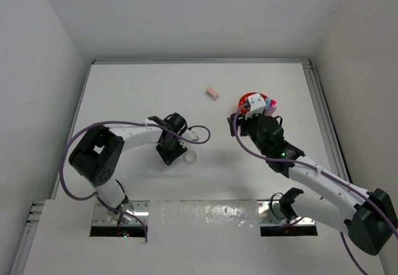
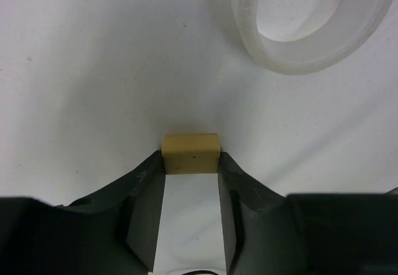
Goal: Sort the stationery into containers
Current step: Pick up the stationery from the center of the board.
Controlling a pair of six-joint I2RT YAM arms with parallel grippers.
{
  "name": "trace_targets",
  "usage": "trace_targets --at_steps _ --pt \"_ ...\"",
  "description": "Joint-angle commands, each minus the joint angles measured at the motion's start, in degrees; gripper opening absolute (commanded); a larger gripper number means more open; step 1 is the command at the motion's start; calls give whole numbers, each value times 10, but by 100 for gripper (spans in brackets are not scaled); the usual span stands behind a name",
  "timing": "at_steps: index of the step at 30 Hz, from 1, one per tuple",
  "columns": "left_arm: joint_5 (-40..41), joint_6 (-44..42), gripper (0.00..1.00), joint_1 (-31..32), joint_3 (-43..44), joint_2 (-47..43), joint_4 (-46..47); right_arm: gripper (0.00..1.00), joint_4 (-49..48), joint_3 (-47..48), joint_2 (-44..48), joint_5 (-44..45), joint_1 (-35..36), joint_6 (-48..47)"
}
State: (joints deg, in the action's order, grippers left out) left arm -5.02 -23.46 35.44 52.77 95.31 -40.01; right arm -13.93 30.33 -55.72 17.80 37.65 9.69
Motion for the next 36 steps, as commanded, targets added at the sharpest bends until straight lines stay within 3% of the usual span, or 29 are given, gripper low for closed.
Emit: trace_targets --at_steps 1,3,5,6,11,14,18,21,24,27,36 --pt "4 5 31 5 3 2 13 71 -7 -2 13 14 3 2" --pt "-10 5 20 5 15 1 6 71 -2 1 19 16 2 2" --pt "-23 5 3 3 28 -5 2 72 3 7 25 19 2 2" --pt "-27 6 0 2 37 -16 0 72 8 10 27 20 3 4" --pt "-28 -17 0 0 75 -96 0 73 93 77 47 36 1 16" --pt "-36 -82 0 -10 80 -213 38 73 185 146 39 1 2 17" --pt "-101 -127 0 -22 12 -367 184 49 256 217 23 -95 1 65" --pt "-182 -113 0 -13 -70 -461 368 38 250 255 1 -198 8 108" --pt "-189 -84 0 16 -94 -485 414 37 244 292 -28 -206 38 148" --pt "-175 -46 0 30 -79 -475 407 44 225 306 -54 -217 74 155" --pt "-151 -55 0 45 -74 -478 402 47 202 345 -122 -202 142 141"
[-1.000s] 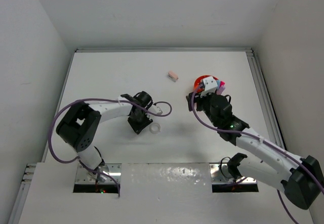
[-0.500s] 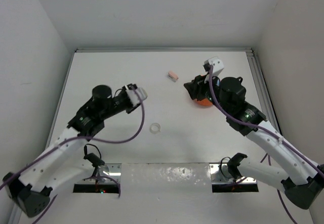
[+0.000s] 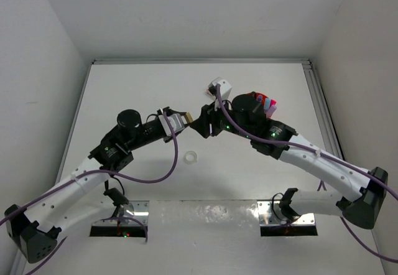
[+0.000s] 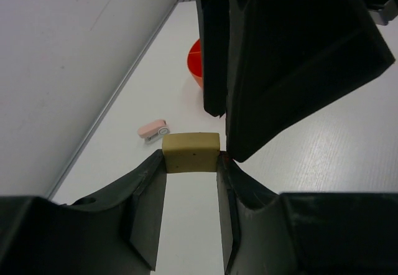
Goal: Sort the stationery into containers
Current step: Pick up the stationery from the center of the board, then place the stationery in the storage box.
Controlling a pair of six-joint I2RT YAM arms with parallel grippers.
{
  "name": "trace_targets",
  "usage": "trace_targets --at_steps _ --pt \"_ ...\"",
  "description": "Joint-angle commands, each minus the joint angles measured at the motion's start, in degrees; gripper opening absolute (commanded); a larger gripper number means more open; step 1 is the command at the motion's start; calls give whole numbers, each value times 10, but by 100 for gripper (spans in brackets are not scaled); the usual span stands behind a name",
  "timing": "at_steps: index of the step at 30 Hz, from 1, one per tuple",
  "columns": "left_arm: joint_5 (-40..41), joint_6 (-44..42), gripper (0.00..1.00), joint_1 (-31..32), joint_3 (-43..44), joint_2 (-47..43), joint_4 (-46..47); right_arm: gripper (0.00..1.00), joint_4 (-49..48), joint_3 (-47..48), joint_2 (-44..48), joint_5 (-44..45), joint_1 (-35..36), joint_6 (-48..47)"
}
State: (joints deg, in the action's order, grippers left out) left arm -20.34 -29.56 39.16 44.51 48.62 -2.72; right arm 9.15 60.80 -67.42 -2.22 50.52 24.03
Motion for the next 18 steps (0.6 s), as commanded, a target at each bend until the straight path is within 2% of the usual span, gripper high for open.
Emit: trace_targets --at_steps 1,10,18 --pt "2 5 0 7 8 -12 29 48 -31 42 -5 5 16 -3" --pt "2 -1 0 11 -1 -16 5 48 -54 43 -10 21 27 -4" --pt "4 1 0 17 0 -12 8 44 -69 47 -30 44 26 6"
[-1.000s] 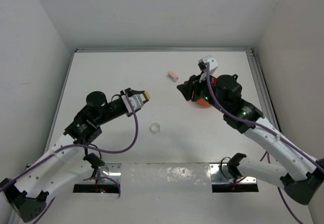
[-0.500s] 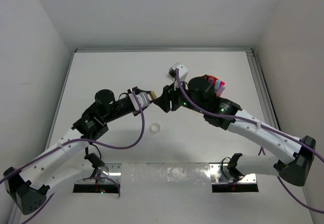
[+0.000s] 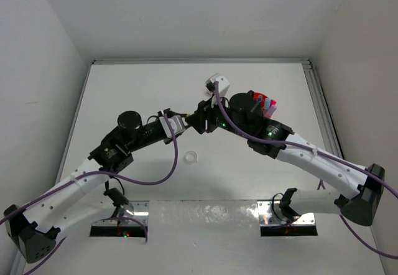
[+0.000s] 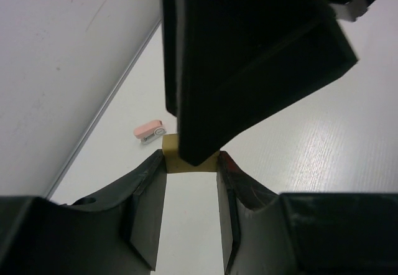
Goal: Sort the stationery into containers
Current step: Place the stationery in the storage box.
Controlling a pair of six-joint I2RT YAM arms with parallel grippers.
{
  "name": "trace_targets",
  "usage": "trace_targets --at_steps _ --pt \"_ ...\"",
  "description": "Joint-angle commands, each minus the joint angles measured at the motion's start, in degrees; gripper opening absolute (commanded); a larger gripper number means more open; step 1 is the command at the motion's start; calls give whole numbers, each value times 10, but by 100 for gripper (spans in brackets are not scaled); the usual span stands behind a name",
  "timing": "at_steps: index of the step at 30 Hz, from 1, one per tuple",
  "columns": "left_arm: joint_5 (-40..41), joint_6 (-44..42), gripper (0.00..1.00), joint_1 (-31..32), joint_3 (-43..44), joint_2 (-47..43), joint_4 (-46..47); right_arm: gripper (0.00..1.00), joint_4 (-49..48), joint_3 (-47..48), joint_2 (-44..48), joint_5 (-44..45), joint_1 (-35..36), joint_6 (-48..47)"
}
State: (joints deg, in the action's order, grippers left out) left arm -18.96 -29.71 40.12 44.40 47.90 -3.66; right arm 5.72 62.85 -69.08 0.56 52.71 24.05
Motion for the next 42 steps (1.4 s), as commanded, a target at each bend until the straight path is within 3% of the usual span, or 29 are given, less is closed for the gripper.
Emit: trace_targets --at_steps 1,8,11,15,16,17,18,19,20,25,31,34,42 --pt "-10 3 0 8 1 -4 17 44 -36 26 -17 16 3 6" --pt "-1 9 0 8 5 -5 18 39 -33 32 -46 1 4 7" --pt "8 10 0 9 2 -9 17 29 -31 27 -46 -2 4 3" --pt "23 16 0 9 -1 -8 19 0 -22 28 -41 -3 3 -6" --pt "27 23 0 9 -1 -5 20 0 -19 26 -40 -3 2 -10" --pt "30 27 15 10 0 -4 20 0 -17 25 -34 -2 -2 -27" --pt "41 33 38 9 2 -2 16 0 -10 26 -33 -2 -5 -37" --pt "47 47 89 9 4 3 14 0 19 28 -31 -19 -11 -50" --pt "52 52 100 9 9 4 4 0 38 30 -31 -29 -29 -83" --pt "117 124 100 4 4 4 -19 0 187 36 -42 -40 -177 -258" --pt "163 198 100 -16 -25 -23 -51 0 160 -22 -69 -48 -319 -452" --pt "176 196 100 -19 -31 -32 -70 0 135 -24 -98 -71 -347 -486" --pt "222 177 100 -26 -44 -35 -77 0 54 -38 -156 -22 -346 -514"
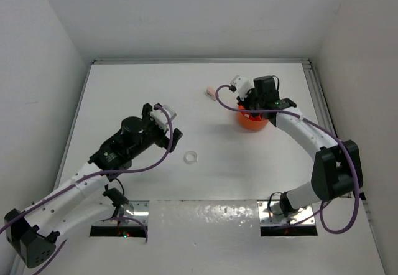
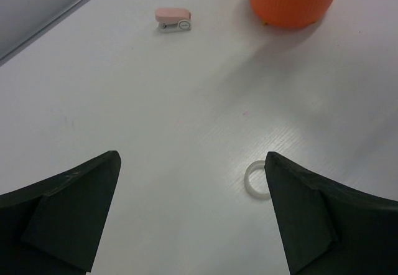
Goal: Sort the stationery into containers
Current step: Place the stationery in the storage box.
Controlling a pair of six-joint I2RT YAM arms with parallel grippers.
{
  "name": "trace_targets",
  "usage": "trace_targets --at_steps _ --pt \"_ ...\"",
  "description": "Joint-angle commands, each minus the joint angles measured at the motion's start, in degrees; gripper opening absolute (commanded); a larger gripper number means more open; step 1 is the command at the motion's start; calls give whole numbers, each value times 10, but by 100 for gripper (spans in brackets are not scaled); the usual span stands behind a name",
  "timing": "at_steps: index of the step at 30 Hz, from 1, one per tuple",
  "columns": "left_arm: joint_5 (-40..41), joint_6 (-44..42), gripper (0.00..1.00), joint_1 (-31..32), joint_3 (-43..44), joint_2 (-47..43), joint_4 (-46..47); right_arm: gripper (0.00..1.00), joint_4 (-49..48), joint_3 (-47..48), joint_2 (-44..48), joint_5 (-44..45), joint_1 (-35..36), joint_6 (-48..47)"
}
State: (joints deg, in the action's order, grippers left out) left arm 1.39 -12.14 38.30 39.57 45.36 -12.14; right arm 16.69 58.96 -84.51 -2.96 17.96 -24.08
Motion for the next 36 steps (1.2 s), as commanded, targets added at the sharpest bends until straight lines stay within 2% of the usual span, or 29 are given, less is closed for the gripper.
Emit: trace_targets --at_steps 1,15,19,20,22,26,31,33,34,36 --pt "16 -2 100 -9 3 -13 9 0 -60 -6 -1 14 2 -35" --pt "20 -18 100 -12 5 -4 18 0 -102 -57 -21 29 -3 -48" --pt "25 -22 100 -13 5 -4 18 24 -111 -60 -19 40 -3 -41" --pt "27 -22 100 -13 5 -4 17 33 -105 -57 -20 43 -5 -36" --pt "27 -23 100 -13 5 -4 17 43 -97 -50 -19 43 -5 -32" --pt "20 -24 100 -13 7 -4 18 54 -92 -48 -1 38 -5 -25" --pt "23 -29 100 -14 7 -4 20 54 -85 -39 35 38 10 8" --pt "25 -29 100 -14 6 -4 23 45 -83 -38 62 46 40 33" --pt "27 -29 100 -14 6 -4 26 33 -85 -40 80 48 54 66" --pt "30 -25 100 -15 4 -3 27 24 -88 -46 91 59 108 111"
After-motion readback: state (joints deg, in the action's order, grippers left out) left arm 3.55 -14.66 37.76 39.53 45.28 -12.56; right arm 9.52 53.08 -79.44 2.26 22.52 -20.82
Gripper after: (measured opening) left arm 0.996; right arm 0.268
